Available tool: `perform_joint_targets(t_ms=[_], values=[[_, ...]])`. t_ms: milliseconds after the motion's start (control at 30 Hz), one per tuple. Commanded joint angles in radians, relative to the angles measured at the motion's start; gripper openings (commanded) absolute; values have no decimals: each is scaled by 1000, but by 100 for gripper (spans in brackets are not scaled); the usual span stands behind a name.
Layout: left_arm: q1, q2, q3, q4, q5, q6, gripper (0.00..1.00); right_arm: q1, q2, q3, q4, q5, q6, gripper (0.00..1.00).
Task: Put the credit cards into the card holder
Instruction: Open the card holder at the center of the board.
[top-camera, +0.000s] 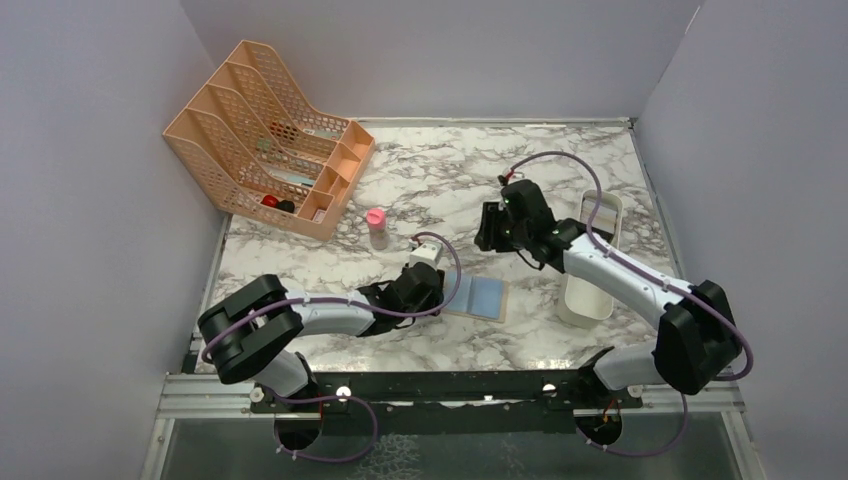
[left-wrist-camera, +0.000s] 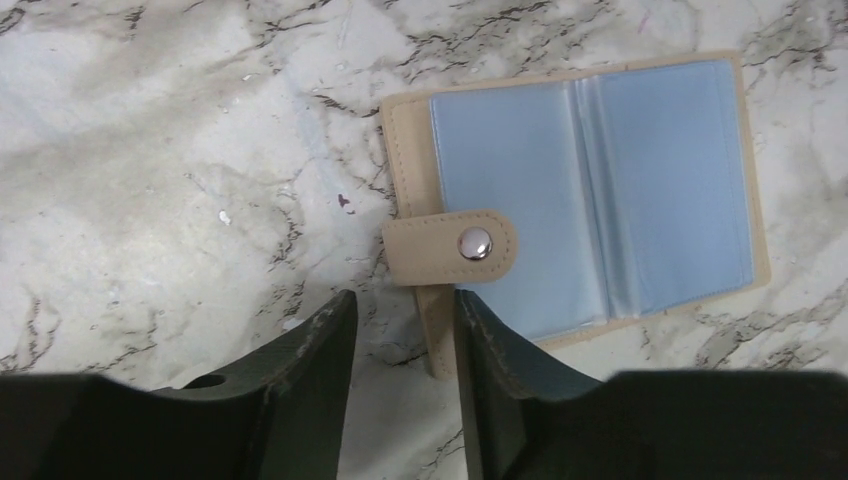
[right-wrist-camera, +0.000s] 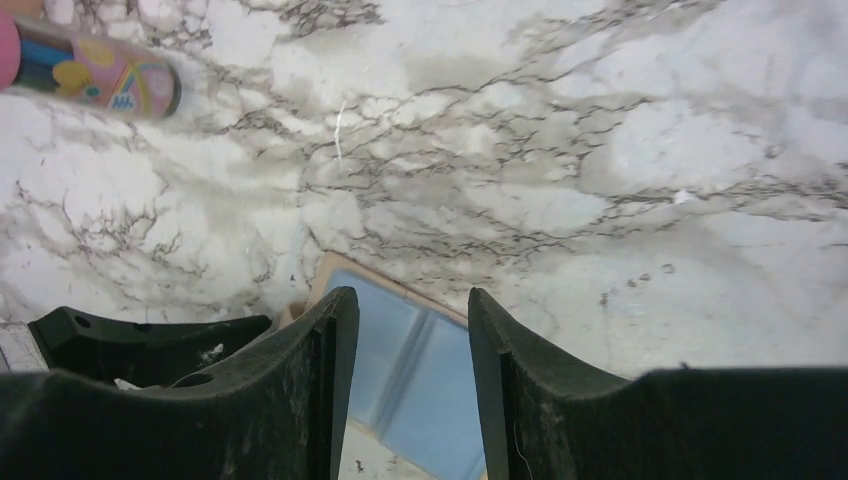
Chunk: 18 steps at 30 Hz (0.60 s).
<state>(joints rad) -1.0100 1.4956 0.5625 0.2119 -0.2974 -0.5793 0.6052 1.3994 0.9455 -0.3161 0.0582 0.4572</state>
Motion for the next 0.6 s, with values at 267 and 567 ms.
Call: perform_joint_targets(t_ms=[267,567], values=[[35,-27,-12,19,159,-51,62,-24,-35,-182,150,-243,85,42],[37,-11,-15,72,203,-103,60,-24,8,-223,182,-259,83,36]])
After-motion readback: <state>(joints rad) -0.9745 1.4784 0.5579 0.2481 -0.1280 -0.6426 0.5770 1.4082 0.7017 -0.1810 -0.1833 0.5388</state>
